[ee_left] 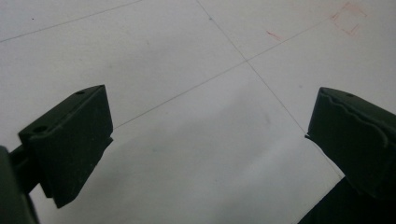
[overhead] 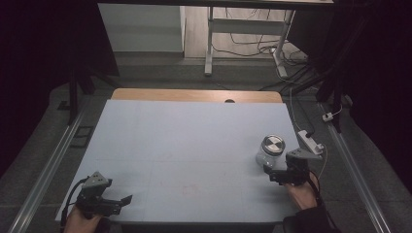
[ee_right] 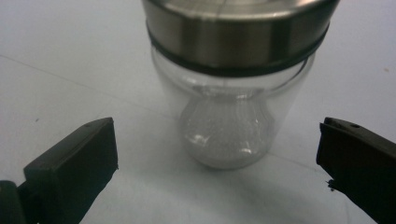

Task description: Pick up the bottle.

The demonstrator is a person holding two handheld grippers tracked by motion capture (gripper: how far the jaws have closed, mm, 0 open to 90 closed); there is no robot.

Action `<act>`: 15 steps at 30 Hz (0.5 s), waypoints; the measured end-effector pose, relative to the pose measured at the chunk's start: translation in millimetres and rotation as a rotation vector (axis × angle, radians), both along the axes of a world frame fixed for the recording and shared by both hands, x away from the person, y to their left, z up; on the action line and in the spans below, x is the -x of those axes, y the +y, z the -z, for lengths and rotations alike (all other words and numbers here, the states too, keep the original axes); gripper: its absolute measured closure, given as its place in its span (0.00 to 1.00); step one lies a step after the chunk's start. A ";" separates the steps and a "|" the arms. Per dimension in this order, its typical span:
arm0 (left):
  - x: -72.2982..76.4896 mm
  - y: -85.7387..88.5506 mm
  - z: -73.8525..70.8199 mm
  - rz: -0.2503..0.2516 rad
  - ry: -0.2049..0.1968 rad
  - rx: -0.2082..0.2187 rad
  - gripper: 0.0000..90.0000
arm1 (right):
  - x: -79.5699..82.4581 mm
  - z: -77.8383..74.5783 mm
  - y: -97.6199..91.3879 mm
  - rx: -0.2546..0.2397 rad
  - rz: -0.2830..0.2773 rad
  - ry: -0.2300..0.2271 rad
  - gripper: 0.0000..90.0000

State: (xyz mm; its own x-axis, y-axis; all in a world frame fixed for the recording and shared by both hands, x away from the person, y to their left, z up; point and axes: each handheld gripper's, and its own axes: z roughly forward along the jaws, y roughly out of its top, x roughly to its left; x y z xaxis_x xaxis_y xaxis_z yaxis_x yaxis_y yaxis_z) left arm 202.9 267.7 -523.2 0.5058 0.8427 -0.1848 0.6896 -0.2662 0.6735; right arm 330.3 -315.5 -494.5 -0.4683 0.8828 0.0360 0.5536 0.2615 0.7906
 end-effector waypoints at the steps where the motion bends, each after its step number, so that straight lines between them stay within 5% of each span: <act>1: 0.0 0.0 0.0 0.002 0.000 0.001 0.01 | -2.3 0.3 0.0 -0.003 -0.001 0.000 0.00; 15: -0.2 0.1 0.2 0.005 0.003 0.004 0.01 | -26.3 5.5 7.0 0.004 0.000 -0.029 0.00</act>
